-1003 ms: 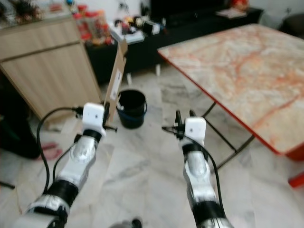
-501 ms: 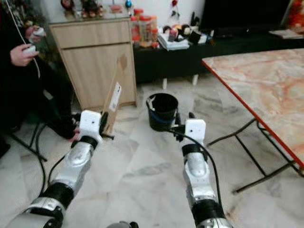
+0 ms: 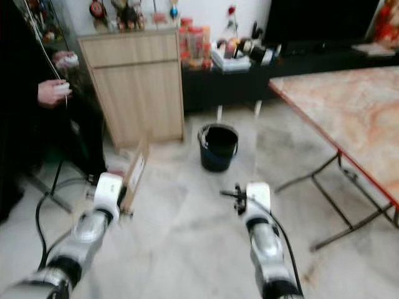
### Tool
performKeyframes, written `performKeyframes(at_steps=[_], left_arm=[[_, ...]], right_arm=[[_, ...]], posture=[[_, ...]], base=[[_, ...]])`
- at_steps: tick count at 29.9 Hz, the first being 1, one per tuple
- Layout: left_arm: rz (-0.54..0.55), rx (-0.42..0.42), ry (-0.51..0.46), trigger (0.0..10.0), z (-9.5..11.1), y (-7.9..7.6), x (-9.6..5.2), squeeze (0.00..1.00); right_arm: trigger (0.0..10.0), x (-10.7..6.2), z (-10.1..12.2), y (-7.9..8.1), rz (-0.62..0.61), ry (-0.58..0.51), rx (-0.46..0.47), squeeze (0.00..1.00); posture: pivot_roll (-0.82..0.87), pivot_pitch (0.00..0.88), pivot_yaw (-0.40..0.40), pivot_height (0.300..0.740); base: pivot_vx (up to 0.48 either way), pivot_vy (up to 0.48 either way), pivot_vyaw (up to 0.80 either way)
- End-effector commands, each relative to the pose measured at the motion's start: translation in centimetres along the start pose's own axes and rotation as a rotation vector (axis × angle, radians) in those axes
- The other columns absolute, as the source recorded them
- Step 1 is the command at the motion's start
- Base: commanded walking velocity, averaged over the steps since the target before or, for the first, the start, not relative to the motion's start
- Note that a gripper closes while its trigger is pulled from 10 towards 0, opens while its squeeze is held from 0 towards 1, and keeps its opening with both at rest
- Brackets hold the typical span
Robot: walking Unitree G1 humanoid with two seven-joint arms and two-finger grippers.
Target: Picking trash to rubbish bin
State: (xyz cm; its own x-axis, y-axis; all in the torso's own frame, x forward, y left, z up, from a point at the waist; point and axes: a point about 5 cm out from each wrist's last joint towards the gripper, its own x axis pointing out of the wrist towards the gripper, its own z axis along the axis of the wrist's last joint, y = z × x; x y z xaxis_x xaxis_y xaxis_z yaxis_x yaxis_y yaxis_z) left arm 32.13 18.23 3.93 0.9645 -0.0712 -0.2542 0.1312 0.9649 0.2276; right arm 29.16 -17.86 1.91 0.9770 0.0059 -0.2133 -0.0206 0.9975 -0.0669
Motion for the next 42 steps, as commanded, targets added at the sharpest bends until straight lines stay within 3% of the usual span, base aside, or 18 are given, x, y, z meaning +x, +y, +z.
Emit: performKeyframes(at_steps=[1,7,12,21,28,36,42], left_arm=[[-0.014,-0.008,0.018,10.0,-0.1,-0.4,0.1,0.0],[-0.021,0.004,0.054,10.0,-0.7,-0.3,0.0,0.0],[-0.029,0.018,0.116,10.0,-1.7,-0.1,-0.3,0.0],[-0.028,0.029,0.178,10.0,-3.0,0.3,-0.9,0.0],[-0.028,0.048,0.27,10.0,-5.1,0.1,-2.0,0.0],[-0.021,0.072,0.386,10.0,-7.5,0.2,-3.5,0.0],[-0.006,0.078,0.458,10.0,-9.2,0.3,-4.8,0.0]], right_arm=[[10.0,-0.2,-0.7,-0.4,-0.005,0.047,-0.004,0.0],[10.0,-0.6,-1.7,-0.5,0.002,0.094,-0.012,0.0],[10.0,-1.4,-3.8,-0.8,0.004,0.215,-0.019,0.0],[10.0,-2.2,-5.1,-0.5,0.01,0.287,-0.003,0.0],[10.0,-3.0,-6.5,-0.7,-0.008,0.364,0.007,0.0],[10.0,-5.3,-9.2,-1.0,-0.04,0.516,0.031,0.0],[10.0,-6.3,-10.3,-0.1,-0.047,0.562,0.061,0.0]], posture=[[0.16,0.015,0.02,0.74],[0.16,0.018,0.02,0.74],[0.16,0.022,0.02,0.74],[0.16,0.025,0.019,0.74],[0.17,0.02,0.02,0.74],[0.18,0.017,0.017,0.74],[0.17,0.013,0.027,0.74]], base=[[0.364,0.0,0.0],[0.361,0.0,0.0],[0.363,0.0,0.0],[0.365,0.0,0.0],[0.361,0.0,0.0],[0.341,0.0,0.0],[0.322,0.0,0.0]])
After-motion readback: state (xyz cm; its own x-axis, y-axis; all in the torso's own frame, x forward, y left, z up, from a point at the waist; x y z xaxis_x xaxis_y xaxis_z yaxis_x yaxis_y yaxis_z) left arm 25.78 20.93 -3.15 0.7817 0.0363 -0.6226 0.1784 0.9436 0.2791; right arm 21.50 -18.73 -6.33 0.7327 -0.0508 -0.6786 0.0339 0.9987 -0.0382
